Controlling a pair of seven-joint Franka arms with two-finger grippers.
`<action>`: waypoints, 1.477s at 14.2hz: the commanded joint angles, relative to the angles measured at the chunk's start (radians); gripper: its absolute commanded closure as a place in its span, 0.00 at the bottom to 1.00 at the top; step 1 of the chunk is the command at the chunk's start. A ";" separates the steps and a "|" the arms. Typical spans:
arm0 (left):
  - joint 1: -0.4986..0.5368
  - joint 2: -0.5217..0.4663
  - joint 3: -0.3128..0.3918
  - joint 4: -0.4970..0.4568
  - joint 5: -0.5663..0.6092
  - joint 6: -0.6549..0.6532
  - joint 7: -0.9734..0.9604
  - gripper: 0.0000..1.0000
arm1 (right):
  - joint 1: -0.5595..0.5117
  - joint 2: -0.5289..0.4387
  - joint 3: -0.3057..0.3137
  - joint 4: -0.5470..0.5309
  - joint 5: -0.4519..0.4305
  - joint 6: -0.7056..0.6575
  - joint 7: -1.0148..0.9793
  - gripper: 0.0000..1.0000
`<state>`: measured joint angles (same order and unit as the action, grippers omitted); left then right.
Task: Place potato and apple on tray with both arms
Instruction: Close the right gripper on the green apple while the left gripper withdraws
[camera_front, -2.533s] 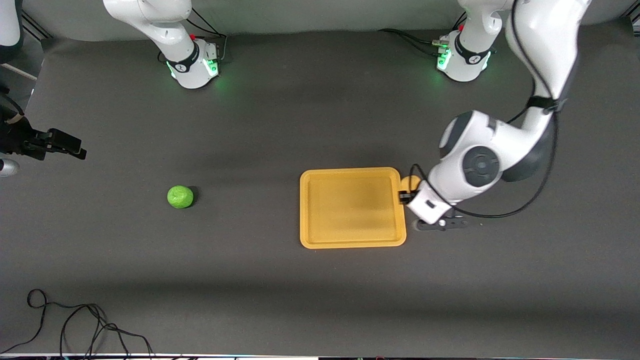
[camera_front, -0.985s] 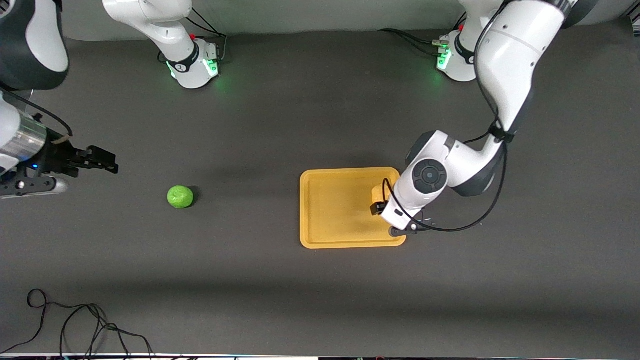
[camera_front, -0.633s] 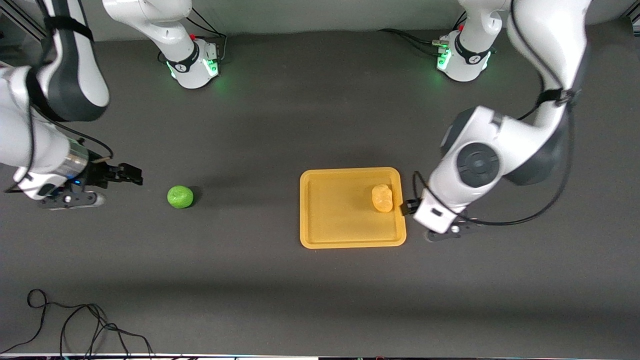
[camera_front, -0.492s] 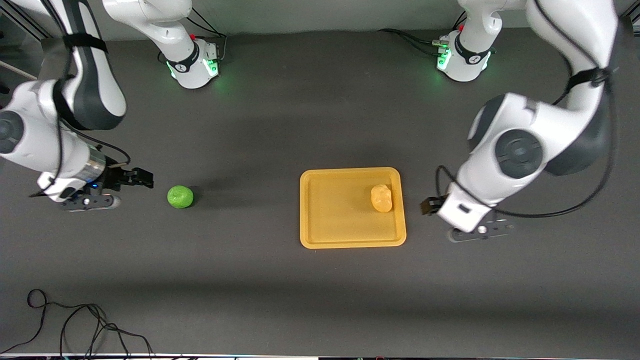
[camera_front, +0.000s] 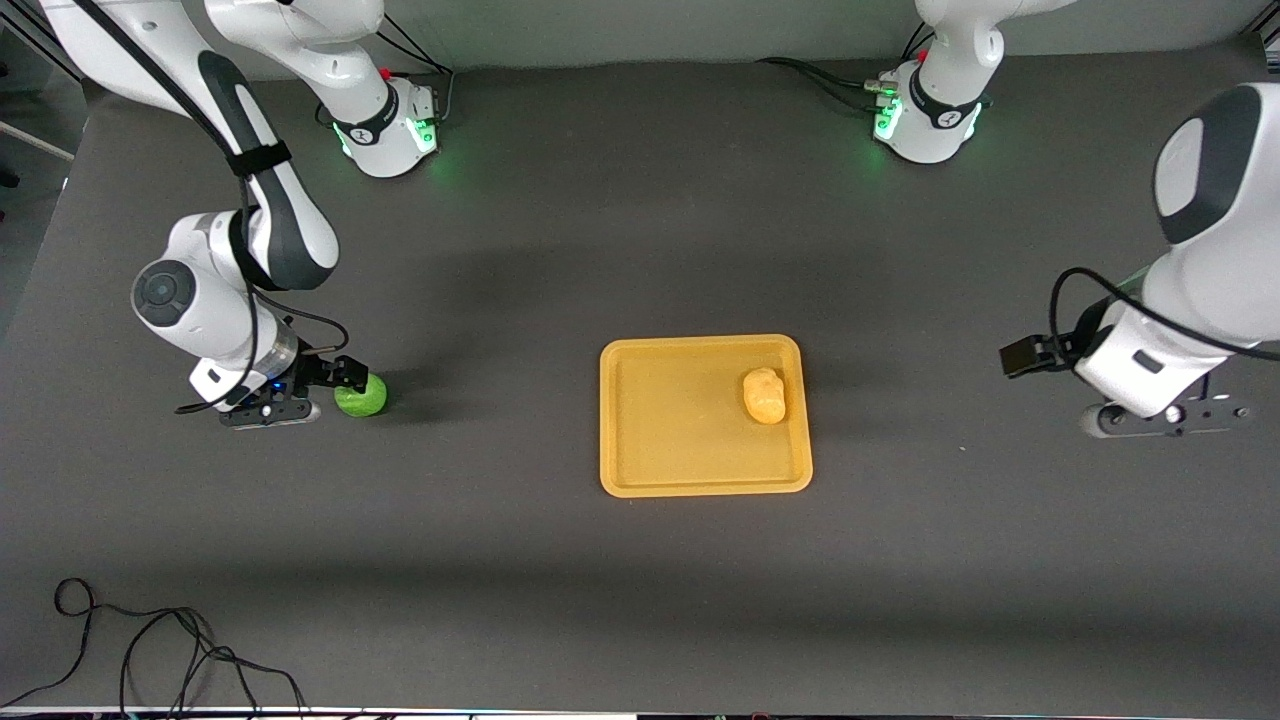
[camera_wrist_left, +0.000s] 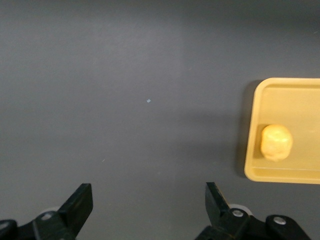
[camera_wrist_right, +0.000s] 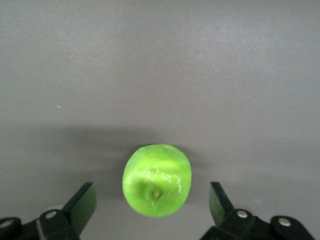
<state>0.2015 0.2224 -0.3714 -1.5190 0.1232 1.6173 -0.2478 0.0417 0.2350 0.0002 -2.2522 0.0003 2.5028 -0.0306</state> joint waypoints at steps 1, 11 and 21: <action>0.038 -0.179 -0.003 -0.235 -0.016 0.096 0.015 0.00 | 0.004 0.044 -0.003 -0.020 0.001 0.097 -0.002 0.00; 0.075 -0.204 0.063 -0.176 -0.073 0.052 0.111 0.00 | -0.002 0.110 -0.006 -0.053 0.001 0.167 -0.017 0.41; 0.073 -0.201 0.063 -0.136 -0.074 -0.002 0.168 0.00 | 0.006 0.020 -0.002 0.424 0.001 -0.495 -0.005 0.41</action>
<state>0.2750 0.0292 -0.3110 -1.6654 0.0622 1.6394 -0.0985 0.0411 0.2315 -0.0045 -2.0148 0.0003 2.1876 -0.0313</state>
